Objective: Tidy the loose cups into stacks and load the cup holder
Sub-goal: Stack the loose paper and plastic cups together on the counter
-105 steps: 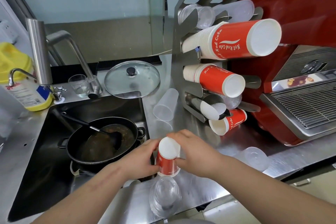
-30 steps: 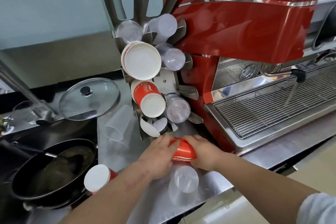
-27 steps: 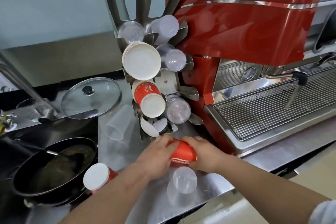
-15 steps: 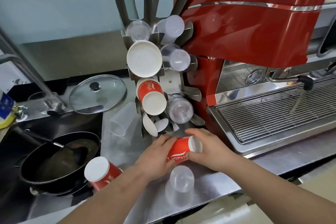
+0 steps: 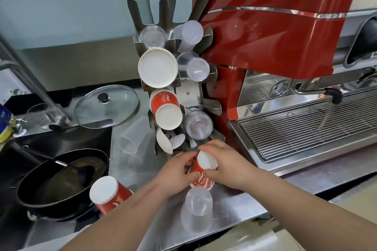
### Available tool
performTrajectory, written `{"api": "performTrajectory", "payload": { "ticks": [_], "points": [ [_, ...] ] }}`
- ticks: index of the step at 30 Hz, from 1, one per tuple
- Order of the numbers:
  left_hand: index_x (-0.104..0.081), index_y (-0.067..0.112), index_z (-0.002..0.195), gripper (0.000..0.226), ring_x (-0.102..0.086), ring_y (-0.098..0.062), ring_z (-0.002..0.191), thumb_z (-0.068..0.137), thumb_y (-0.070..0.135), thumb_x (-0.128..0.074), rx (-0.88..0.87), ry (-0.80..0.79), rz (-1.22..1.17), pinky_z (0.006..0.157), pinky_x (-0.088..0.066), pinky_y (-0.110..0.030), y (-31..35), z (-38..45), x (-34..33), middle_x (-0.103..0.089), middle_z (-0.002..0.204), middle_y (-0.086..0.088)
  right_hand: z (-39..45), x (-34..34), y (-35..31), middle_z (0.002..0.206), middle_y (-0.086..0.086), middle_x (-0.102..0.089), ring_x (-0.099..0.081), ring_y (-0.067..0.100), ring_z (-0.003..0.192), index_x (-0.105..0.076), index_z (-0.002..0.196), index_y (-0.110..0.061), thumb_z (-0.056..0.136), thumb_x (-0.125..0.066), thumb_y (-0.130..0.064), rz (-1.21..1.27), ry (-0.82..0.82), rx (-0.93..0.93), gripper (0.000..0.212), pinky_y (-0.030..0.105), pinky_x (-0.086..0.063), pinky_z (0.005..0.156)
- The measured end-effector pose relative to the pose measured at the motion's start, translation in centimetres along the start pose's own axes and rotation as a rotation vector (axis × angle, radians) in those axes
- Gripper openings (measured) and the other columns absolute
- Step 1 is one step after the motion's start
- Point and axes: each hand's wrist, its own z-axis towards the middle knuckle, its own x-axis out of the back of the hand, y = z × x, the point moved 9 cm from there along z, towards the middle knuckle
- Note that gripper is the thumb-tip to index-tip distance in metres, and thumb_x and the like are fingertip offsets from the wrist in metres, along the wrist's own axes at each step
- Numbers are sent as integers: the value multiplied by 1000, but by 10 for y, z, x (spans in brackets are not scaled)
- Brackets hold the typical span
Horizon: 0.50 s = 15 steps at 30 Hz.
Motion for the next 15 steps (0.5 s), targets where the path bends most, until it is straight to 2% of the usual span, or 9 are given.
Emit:
{"api": "performTrajectory", "payload": {
  "ticks": [4, 9, 12, 15],
  "points": [
    [-54, 42, 125, 58, -65, -10, 100, 68, 40, -65, 0, -20, -5, 89, -56, -37, 2, 0, -3, -63, 114, 2, 1, -4, 0, 143, 5, -39, -42, 17, 132, -40, 143, -16, 79, -70, -22, -26, -52, -25, 72, 18, -28, 107],
    [-55, 36, 128, 57, -65, -11, 97, 73, 32, -66, -1, -22, 8, 88, -56, -33, 3, 0, -2, -63, 111, 1, 0, -2, -3, 138, 6, -43, -44, 16, 128, -45, 139, -15, 79, -70, -20, -28, -72, -32, 65, 17, -31, 104],
    [-57, 34, 126, 51, -66, -12, 96, 75, 33, -66, 14, -28, 39, 87, -56, -31, 1, -1, 0, -65, 110, 2, 3, -2, -6, 123, 7, -54, -45, 16, 123, -54, 124, -12, 78, -68, -19, -60, -92, -27, 48, 26, -39, 101],
    [-60, 26, 124, 40, -66, -12, 93, 84, 26, -65, 30, -44, 97, 85, -52, -23, 0, 0, 0, -68, 105, 2, 6, -6, -3, 107, 5, -58, -48, 18, 115, -55, 109, -15, 75, -66, -22, -106, -139, -60, 36, 34, -46, 94]
  ]
}}
